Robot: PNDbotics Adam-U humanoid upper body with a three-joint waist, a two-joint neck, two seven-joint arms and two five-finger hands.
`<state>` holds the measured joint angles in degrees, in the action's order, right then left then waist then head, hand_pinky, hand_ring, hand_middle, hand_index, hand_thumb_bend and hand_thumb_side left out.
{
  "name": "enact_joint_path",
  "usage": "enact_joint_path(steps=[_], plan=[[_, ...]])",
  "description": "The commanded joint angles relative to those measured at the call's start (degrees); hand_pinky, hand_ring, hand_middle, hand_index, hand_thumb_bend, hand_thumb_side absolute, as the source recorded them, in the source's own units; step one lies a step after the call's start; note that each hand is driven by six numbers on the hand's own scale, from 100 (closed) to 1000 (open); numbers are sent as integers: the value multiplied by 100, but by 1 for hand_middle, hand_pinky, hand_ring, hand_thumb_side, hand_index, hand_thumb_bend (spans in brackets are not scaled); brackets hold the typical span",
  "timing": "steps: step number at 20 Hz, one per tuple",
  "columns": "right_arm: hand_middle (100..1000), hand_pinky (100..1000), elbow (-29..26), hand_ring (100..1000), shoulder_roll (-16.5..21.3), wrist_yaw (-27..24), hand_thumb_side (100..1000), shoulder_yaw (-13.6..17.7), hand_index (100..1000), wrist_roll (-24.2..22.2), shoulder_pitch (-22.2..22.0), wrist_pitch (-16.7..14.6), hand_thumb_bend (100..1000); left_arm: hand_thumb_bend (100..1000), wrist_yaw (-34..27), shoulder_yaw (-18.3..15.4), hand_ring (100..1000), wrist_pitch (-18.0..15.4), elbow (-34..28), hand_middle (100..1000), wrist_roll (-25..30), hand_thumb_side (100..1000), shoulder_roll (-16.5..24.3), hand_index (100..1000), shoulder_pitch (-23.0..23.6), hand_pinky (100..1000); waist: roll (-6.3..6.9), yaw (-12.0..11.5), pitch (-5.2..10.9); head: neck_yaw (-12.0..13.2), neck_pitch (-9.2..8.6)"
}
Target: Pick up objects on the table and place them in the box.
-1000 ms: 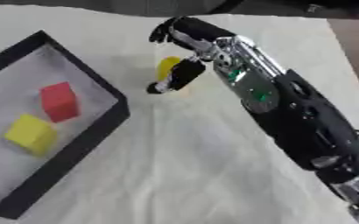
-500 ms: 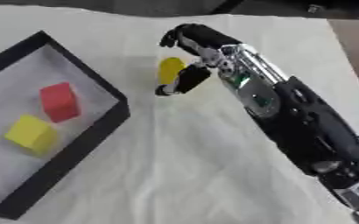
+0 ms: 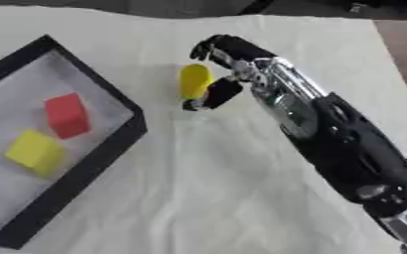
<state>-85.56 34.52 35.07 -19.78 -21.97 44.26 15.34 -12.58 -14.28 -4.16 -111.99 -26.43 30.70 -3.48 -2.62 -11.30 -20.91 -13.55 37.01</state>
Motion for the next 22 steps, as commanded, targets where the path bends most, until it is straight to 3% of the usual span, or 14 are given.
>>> enact_joint_path(steps=[1, 12, 22], plan=[[745, 849, 61, 808, 62, -69, 345, 78, 822, 70, 59, 27, 616, 617, -13, -24, 862, -2, -42, 824, 20, 719, 92, 902, -18, 799, 104, -3, -11, -8, -84], [724, 844, 393, 795, -35, -28, 310, 49, 811, 214, 116, 39, 584, 619, -16, 0, 863, 14, -30, 823, 42, 719, 68, 900, -32, 797, 118, -30, -50, -36, -108], [629, 820, 396, 748, 16, -251, 233, 126, 745, 636, 63, -30, 533, 619, -6, 2, 864, 19, -33, 823, 36, 718, 80, 899, -50, 797, 108, -49, -48, -26, -99]])
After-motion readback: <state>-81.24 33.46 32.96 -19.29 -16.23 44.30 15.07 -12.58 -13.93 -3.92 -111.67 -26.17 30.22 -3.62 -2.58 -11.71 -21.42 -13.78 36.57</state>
